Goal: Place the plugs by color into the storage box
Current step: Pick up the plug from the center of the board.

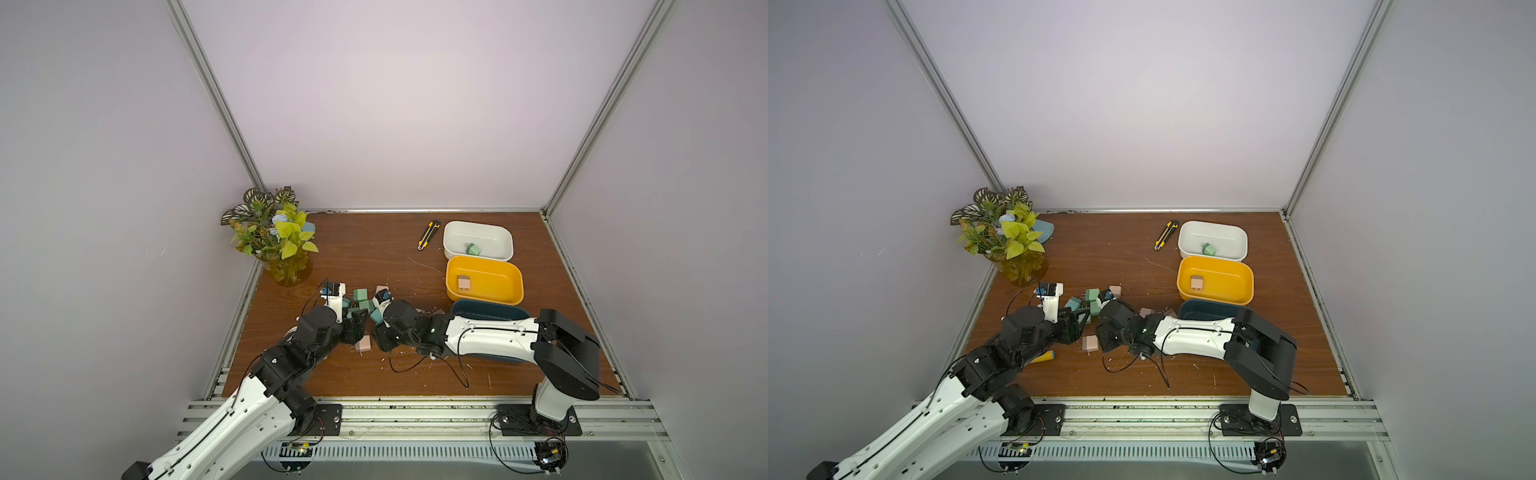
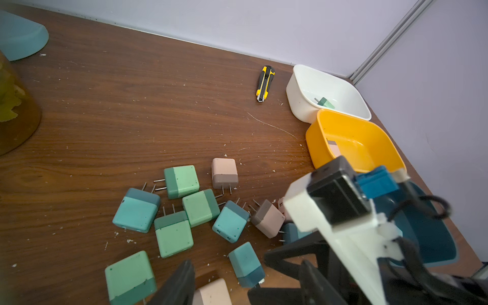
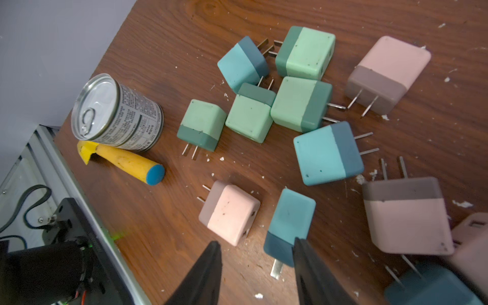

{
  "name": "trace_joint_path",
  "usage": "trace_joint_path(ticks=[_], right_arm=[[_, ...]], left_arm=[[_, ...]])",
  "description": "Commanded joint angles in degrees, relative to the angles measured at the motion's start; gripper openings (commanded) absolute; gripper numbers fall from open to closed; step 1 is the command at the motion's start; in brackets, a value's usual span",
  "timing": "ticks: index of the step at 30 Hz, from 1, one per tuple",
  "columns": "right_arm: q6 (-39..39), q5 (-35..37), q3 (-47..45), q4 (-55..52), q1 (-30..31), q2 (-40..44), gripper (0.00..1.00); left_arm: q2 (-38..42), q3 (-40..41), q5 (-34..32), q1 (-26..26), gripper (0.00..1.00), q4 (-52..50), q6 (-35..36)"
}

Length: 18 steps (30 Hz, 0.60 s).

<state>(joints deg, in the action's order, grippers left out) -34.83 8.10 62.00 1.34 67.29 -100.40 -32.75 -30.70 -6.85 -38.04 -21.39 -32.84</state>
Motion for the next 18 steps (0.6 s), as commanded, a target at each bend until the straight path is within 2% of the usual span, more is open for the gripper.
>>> trace_joint_path(ticks=[1,18], right_arm=[[-0.6,2.6,2.7,-2.4,0.5,-0.9,0.5],[-0.5,5.0,6.2,-5.4,0.6,-4.6,0.52]], left_arm=[[1.4,1.1,-0.5,0.6,0.65,0.7,-0.2],[-1.1,1.5,0.7,0.6,0.67,2.5,0.7]])
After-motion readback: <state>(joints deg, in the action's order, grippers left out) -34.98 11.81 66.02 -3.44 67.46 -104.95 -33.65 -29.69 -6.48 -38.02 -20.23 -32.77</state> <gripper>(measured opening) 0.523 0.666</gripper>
